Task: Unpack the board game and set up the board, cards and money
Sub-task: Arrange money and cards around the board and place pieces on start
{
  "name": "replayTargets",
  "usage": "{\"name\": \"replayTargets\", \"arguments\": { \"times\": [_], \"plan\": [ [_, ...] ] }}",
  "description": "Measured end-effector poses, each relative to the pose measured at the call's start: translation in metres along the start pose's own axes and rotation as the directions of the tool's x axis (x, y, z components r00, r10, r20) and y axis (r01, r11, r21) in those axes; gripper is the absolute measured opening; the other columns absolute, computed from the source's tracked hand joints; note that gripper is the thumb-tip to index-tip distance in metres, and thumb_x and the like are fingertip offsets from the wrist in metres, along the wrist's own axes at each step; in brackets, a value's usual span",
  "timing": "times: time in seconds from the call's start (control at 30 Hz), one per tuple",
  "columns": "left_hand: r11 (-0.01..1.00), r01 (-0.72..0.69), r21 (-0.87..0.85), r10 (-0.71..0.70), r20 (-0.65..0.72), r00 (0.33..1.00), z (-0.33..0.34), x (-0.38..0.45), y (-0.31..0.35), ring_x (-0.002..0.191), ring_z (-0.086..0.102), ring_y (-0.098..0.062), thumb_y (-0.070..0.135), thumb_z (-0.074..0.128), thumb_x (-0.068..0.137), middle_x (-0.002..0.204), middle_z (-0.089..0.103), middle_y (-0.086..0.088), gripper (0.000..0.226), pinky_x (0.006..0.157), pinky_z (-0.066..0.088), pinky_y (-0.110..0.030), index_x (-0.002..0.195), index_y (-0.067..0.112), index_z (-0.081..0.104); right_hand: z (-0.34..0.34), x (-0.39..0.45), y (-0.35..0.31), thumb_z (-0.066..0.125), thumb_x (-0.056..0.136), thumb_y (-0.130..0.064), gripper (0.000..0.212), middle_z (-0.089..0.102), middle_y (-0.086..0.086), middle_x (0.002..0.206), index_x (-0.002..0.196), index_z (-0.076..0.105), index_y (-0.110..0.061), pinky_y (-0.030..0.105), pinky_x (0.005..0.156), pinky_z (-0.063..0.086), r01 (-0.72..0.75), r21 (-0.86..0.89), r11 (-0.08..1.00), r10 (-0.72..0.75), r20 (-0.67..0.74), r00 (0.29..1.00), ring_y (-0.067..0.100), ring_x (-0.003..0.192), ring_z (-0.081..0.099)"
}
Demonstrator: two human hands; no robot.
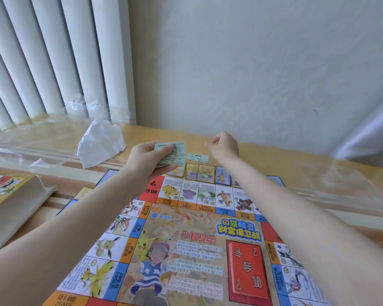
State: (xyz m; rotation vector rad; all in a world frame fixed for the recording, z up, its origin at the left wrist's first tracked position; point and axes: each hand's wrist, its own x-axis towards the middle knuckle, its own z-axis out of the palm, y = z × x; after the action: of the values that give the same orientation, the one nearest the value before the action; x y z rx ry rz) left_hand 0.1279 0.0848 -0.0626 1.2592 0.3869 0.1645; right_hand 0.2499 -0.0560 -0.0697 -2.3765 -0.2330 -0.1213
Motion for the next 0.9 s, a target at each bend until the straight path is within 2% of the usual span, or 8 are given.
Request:
{"name": "replayTargets", "arguments": {
  "times": [0.07, 0.13, 0.17, 0.3, 0.43, 0.67, 0.8, 0.9],
  "plan": [
    [0.999, 0.005, 0.034, -0.006, 0.033, 0.999, 0.008, -0.008, 0.001, 0.055, 0.067, -0.011, 0.011, 0.062, 0.087, 0.080, 0.065, -0.009, 0.009, 0.047, 0.054, -0.017, 0.090, 0.003, 0.062, -0.023, -0.015, -0.009, 0.060, 0.091, -0.024, 0.025, 0.061, 0.009, 0.085, 0.093, 0.061, 0.001, 0.030, 0.068, 0.046, -0.001, 0.262, 0.965, -0.038, 0.145, 0.989, 0.023, 0.080, 0.057],
    [0.999, 0.013, 0.041, -0.016, 0.079, 0.997, 0.020, -0.018, 0.001, 0.053, 0.065, -0.010, 0.011, 0.063, 0.086, 0.079, 0.064, -0.008, 0.009, 0.046, 0.053, -0.016, 0.089, 0.002, 0.062, -0.050, -0.039, -0.016, 0.060, 0.090, -0.024, 0.021, 0.058, 0.004, 0.073, 0.084, 0.060, -0.004, 0.020, 0.054, 0.045, -0.052, 0.451, 0.891, -0.140, 0.382, 0.914, 0.014, 0.064, 0.054],
    [0.999, 0.015, 0.034, -0.018, 0.098, 0.995, 0.028, -0.023, 0.002, 0.053, 0.064, -0.009, 0.011, 0.063, 0.086, 0.078, 0.063, -0.007, 0.009, 0.046, 0.052, -0.015, 0.089, 0.003, 0.062, -0.063, -0.049, -0.017, 0.061, 0.089, -0.021, 0.018, 0.058, 0.004, 0.070, 0.082, 0.060, -0.004, 0.018, 0.052, 0.045, -0.054, 0.485, 0.873, -0.185, 0.431, 0.883, 0.012, 0.060, 0.054],
    [1.000, 0.021, 0.005, -0.021, 0.169, 0.985, 0.067, -0.052, -0.001, 0.049, 0.060, -0.003, 0.015, 0.065, 0.085, 0.073, 0.060, -0.003, 0.010, 0.048, 0.050, -0.012, 0.085, 0.006, 0.063, -0.106, -0.085, -0.001, 0.070, 0.079, -0.003, 0.016, 0.058, 0.001, 0.060, 0.073, 0.057, -0.008, 0.016, 0.051, 0.047, 0.028, 0.475, 0.880, -0.211, 0.337, 0.918, 0.006, 0.048, 0.055],
    [0.999, 0.049, 0.003, -0.047, 0.311, 0.949, 0.099, -0.085, -0.009, 0.057, 0.064, -0.007, 0.011, 0.063, 0.086, 0.080, 0.064, -0.005, 0.008, 0.053, 0.054, -0.014, 0.089, 0.004, 0.062, -0.144, -0.117, 0.029, 0.069, 0.080, -0.001, 0.015, 0.059, -0.004, 0.052, 0.072, 0.058, -0.007, 0.015, 0.047, 0.045, -0.040, 0.504, 0.863, -0.122, 0.284, 0.951, 0.005, 0.046, 0.056],
    [0.994, 0.004, 0.111, -0.051, 0.426, 0.903, 0.145, -0.128, -0.020, 0.057, 0.065, -0.012, 0.003, 0.062, 0.085, 0.078, 0.066, -0.009, 0.004, 0.052, 0.055, -0.017, 0.083, 0.006, 0.062, -0.217, -0.151, 0.075, 0.062, 0.084, 0.003, 0.006, 0.061, 0.006, 0.071, 0.085, 0.061, -0.002, 0.013, 0.042, 0.042, -0.135, 0.546, 0.827, 0.015, 0.218, 0.976, 0.007, 0.048, 0.062],
    [0.984, 0.011, 0.180, -0.086, 0.414, 0.906, 0.158, -0.133, -0.024, 0.057, 0.067, -0.011, 0.004, 0.061, 0.087, 0.082, 0.066, -0.011, 0.004, 0.052, 0.055, -0.017, 0.085, 0.005, 0.065, -0.254, -0.155, 0.117, 0.060, 0.085, 0.005, 0.012, 0.062, 0.009, 0.077, 0.090, 0.062, -0.006, 0.014, 0.043, 0.043, -0.204, 0.272, 0.940, 0.128, 0.274, 0.953, 0.010, 0.056, 0.056],
    [0.979, 0.032, 0.203, -0.113, 0.403, 0.908, 0.161, -0.134, -0.027, 0.059, 0.067, -0.011, 0.004, 0.061, 0.087, 0.085, 0.065, -0.009, 0.004, 0.052, 0.055, -0.017, 0.088, 0.003, 0.065, -0.262, -0.157, 0.144, 0.055, 0.089, 0.004, 0.015, 0.064, 0.009, 0.083, 0.089, 0.067, -0.006, 0.015, 0.048, 0.043, -0.234, -0.021, 0.972, 0.215, 0.477, 0.852, 0.012, 0.067, 0.053]
  ]
}}
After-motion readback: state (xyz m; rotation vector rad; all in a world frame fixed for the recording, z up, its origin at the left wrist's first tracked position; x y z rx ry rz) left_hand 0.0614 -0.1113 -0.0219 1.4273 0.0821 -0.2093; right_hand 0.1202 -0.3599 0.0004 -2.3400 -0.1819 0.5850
